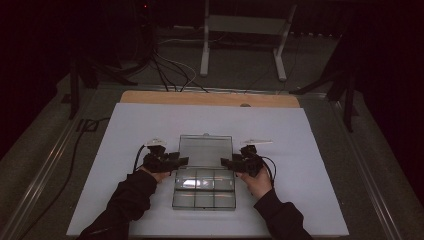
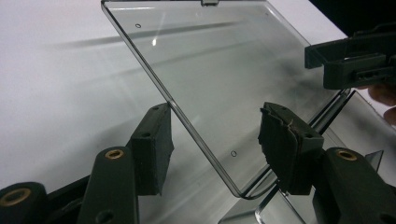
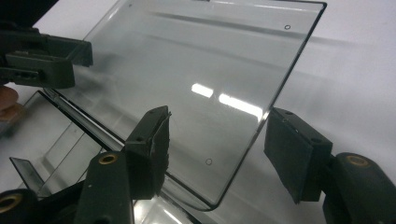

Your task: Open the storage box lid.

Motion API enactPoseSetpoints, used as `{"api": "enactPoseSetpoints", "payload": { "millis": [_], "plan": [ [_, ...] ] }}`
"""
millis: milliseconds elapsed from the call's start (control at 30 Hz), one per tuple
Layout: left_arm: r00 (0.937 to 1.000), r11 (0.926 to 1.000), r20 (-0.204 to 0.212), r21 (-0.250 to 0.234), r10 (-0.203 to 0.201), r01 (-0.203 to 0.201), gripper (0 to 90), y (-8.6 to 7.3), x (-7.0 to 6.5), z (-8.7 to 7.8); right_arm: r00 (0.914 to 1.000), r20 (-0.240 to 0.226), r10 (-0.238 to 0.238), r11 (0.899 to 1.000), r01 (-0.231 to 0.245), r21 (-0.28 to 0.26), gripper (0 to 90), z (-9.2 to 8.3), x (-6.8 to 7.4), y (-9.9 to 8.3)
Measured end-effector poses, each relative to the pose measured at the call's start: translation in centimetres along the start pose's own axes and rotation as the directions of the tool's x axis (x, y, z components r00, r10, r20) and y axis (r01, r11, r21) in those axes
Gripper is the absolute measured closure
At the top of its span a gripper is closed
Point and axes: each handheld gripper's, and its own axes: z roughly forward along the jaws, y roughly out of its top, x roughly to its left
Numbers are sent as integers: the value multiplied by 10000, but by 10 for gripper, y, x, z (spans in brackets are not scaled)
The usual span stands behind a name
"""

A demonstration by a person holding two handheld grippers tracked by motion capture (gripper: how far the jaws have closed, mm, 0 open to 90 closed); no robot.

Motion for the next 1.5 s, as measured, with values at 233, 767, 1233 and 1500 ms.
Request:
{"api": "enactPoseSetpoints", "payload": {
  "millis": [233, 767, 1233, 1500],
  "plan": [
    [9999, 9999, -132, 117, -89, 91, 395, -2, 1, 0, 9999, 96, 92, 9998, -93, 175, 352, 3, -1, -1],
    [9760, 9752, 909, -1187, 1980, -1868, 149, 6, -22, -34, 9923, -543, -1112, 9893, 1053, -1011, 156, -19, 6, 9],
    [9556, 9477, 358, -1440, 2926, -2848, 17, -4, -31, -55, 9619, -1011, -2540, 9589, 2367, -1568, 28, -46, 10, 9],
    [9310, 9225, 29, -1360, 3649, -3611, 9, -15, -40, -62, 9620, -608, -2661, 9489, 2503, -1921, 25, -64, -5, 3]
  ]
}}
